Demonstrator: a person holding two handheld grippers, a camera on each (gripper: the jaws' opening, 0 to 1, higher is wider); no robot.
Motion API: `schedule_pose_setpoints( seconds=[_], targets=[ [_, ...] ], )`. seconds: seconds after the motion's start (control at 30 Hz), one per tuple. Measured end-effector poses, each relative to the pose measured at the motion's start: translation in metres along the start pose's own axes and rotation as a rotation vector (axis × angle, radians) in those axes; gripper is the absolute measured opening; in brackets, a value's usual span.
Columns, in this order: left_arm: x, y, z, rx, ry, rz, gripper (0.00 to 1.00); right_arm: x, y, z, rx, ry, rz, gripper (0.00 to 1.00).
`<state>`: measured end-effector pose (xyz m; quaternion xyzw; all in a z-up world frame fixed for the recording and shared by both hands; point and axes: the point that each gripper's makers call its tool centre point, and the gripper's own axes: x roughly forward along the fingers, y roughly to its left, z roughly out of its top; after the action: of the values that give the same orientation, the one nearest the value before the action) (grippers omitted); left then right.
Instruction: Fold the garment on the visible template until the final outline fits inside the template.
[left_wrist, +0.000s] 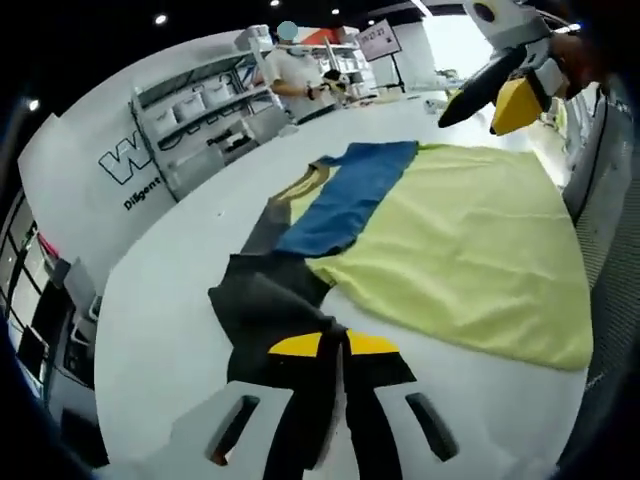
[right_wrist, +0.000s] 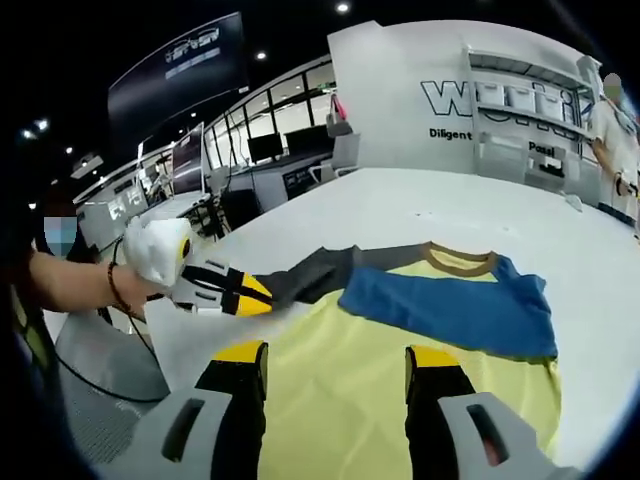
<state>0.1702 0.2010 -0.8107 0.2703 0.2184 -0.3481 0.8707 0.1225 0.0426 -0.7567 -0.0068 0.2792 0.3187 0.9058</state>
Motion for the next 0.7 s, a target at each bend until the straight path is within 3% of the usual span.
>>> schedule_pose_setpoints(
  seconds=[0.1,0.23,0.33,0.53,0.7],
  targets=[
    [-0.009,0.014,0.0,-0.049,-0.007,0.039,0.13,0.0,0.0,0.002,-0.002,-0.002,0.001,0.52],
    [-0.019,0.036,-0.004,-0.199,-0.031,0.089,0.18,-0.001,-0.004,0.006,-0.004,-0.008,-0.013,0.54],
    [-0.022,0.049,-0.01,-0.268,-0.049,0.126,0.2,-0.002,-0.006,0.006,0.015,-0.014,-0.017,0.54],
    [-0.02,0.065,-0.049,-0.379,0.045,0.193,0.26,-0.002,-0.003,0.005,0.008,-0.007,-0.009,0.54],
    [-0.018,0.07,-0.061,-0.427,0.061,0.215,0.28,-0.001,-0.002,0.005,0.012,-0.006,-0.007,0.54]
  ],
)
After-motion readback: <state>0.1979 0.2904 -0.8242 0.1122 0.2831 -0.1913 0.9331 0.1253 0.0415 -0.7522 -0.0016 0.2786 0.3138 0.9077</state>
